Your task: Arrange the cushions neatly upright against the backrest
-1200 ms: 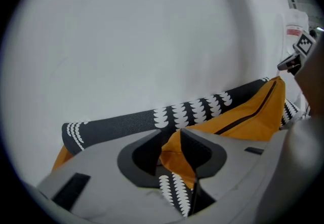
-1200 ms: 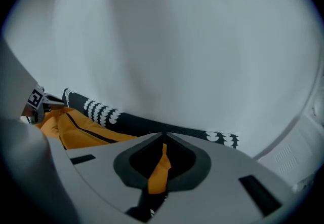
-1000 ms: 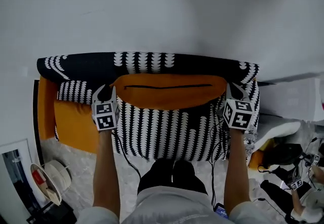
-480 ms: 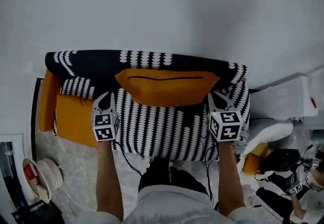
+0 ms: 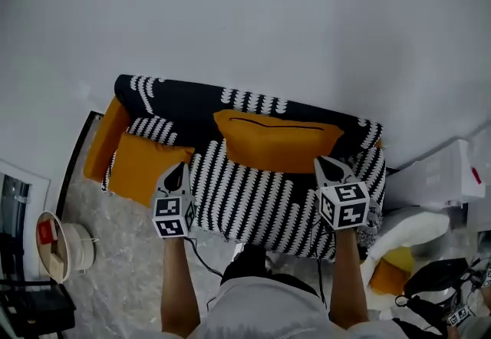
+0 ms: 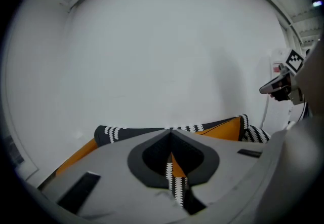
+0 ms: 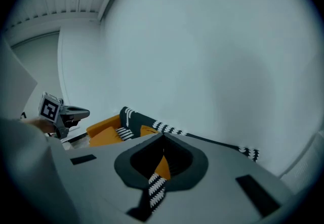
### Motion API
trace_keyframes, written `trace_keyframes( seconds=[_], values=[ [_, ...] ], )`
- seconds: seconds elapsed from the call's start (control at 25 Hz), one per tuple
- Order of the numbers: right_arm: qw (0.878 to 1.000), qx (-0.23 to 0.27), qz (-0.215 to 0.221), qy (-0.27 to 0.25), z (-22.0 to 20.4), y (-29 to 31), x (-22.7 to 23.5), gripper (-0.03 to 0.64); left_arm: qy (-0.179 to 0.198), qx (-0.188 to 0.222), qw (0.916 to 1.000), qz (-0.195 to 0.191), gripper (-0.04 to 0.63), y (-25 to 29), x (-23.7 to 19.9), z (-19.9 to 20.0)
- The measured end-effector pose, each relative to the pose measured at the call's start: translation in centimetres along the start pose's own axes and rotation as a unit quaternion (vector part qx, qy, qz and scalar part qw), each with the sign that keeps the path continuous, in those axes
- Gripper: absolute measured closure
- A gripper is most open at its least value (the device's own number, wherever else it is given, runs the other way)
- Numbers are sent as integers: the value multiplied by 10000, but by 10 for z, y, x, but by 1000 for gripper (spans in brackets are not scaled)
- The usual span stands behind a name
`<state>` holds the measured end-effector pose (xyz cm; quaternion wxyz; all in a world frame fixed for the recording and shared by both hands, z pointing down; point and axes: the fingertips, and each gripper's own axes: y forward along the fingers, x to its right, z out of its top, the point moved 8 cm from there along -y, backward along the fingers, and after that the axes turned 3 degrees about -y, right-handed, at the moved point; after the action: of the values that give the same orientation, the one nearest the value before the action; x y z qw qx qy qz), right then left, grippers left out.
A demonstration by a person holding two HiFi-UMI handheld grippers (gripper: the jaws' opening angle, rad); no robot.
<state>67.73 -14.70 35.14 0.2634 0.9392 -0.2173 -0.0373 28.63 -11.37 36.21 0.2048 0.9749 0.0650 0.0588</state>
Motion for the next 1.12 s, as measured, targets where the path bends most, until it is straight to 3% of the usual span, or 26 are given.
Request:
trace_keyframes(
  seconds=[0.24, 0.36, 0.56, 0.84, 1.12],
  values=[
    [9938, 305, 1054, 159, 3, -36, -54, 614, 27, 246, 9986, 477, 583, -104, 2, -7],
    [9892, 315, 1391, -339, 1, -40, -100, 614, -62, 328, 9968, 731, 583, -160, -3, -15],
    [9661, 432, 2473, -604, 14, -45, -176, 614, -18, 290, 9906, 1340, 583, -240, -17, -28],
    [9340, 545, 3322, -1196, 37, -49, -262, 614, -793, 505, 9688, 2293, 583, -331, -58, -59],
    [9074, 588, 3846, -1587, 57, -43, -341, 614, -1102, 583, 9476, 2941, 583, -388, -92, -78]
  ],
)
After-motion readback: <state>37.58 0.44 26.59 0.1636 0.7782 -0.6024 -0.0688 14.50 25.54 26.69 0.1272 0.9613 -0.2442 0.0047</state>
